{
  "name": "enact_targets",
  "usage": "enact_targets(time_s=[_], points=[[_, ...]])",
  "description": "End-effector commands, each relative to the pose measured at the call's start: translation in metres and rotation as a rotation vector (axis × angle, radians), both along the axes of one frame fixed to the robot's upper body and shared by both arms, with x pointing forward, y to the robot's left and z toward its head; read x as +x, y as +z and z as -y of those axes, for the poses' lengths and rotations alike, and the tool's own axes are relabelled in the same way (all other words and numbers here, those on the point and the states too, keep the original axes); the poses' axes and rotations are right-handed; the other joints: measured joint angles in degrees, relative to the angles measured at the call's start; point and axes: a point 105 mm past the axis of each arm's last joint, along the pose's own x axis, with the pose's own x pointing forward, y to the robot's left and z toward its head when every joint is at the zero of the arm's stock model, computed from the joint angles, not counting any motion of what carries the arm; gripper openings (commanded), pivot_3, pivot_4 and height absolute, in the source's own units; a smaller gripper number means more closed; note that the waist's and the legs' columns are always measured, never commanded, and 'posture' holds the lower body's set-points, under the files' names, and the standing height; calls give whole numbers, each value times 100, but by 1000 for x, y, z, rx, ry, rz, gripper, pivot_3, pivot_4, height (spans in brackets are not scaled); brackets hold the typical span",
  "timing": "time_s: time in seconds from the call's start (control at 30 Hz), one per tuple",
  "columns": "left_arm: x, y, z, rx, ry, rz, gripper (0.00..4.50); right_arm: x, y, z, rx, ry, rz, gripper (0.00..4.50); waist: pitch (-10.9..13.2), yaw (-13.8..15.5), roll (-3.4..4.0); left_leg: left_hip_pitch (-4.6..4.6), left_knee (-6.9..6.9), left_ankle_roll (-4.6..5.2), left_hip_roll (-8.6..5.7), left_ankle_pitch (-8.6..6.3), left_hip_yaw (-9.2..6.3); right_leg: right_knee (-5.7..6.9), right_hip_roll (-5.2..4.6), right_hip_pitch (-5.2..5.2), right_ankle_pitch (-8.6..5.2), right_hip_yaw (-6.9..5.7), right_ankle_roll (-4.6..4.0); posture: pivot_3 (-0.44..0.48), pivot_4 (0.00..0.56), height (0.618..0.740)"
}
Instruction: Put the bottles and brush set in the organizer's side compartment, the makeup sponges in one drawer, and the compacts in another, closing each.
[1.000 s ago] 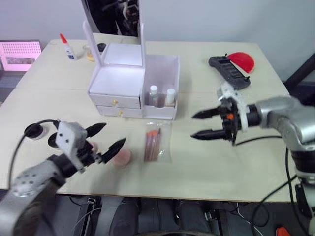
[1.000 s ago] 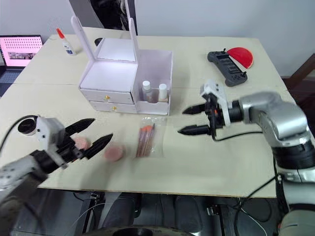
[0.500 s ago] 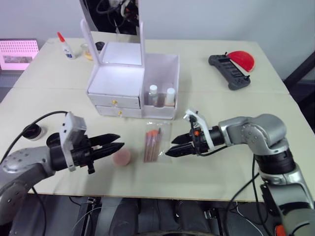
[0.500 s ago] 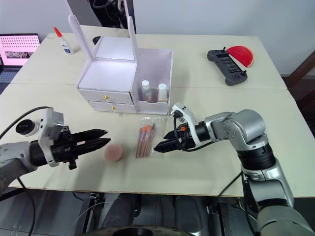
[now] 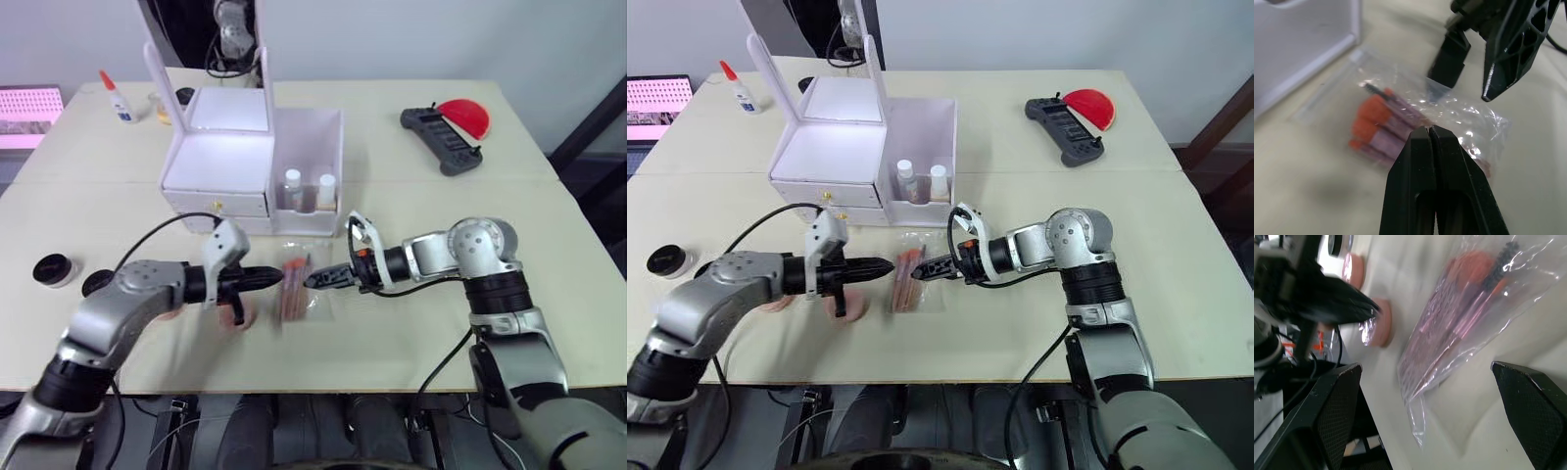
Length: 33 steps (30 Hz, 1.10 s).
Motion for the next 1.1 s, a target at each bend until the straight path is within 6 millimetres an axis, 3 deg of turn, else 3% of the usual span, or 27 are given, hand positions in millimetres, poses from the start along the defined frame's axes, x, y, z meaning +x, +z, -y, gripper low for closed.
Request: enact_targets(time_s=[0.03,0.2,0.5,0.77,0.93,1.03,1.1], points=[[2,-5,1,54,-5,11,87,3,-5,-4,-21,-41,-20,4500,0,-1,0,1,0,0,8,0,0,0,7,0,0,0,-1,0,150,740],[1,-21,9,97,1,-10,87,0,-7,-13,-7,-51,-39,4500,0,8,1,1,0,0,38,0,0,-2,35,1,3,0,-8,0,150,740],[-4,-22,0,106,20,-26,87,-16,-19,-37,-14,-19,-85,4500,-4,-58,4,11,-10,3,79,-2,0,0,76,-3,6,0,-37,0,150,740],[-3,-11,-13,100,67,-20,87,-22,-21,-55,5,17,-135,4500,-5,-135,4,11,-15,9,85,-5,0,5,84,-11,5,0,-40,0,150,740],[-10,-15,-12,91,64,-46,87,-19,-25,-59,8,0,-180,4500,-5,-138,5,11,-17,13,87,-8,0,8,86,-17,2,0,-45,0,150,740],[-12,-14,-12,84,63,-53,0,-17,-28,-58,17,-22,-209,3685,-5,-132,5,10,-18,17,87,-10,0,9,87,-17,1,0,-47,0,150,740],[-13,-14,-14,87,68,-54,0,-16,-29,-57,15,-30,-214,2798,-5,-130,5,8,-18,17,87,-10,1,9,87,-21,0,0,-48,0,150,740]])
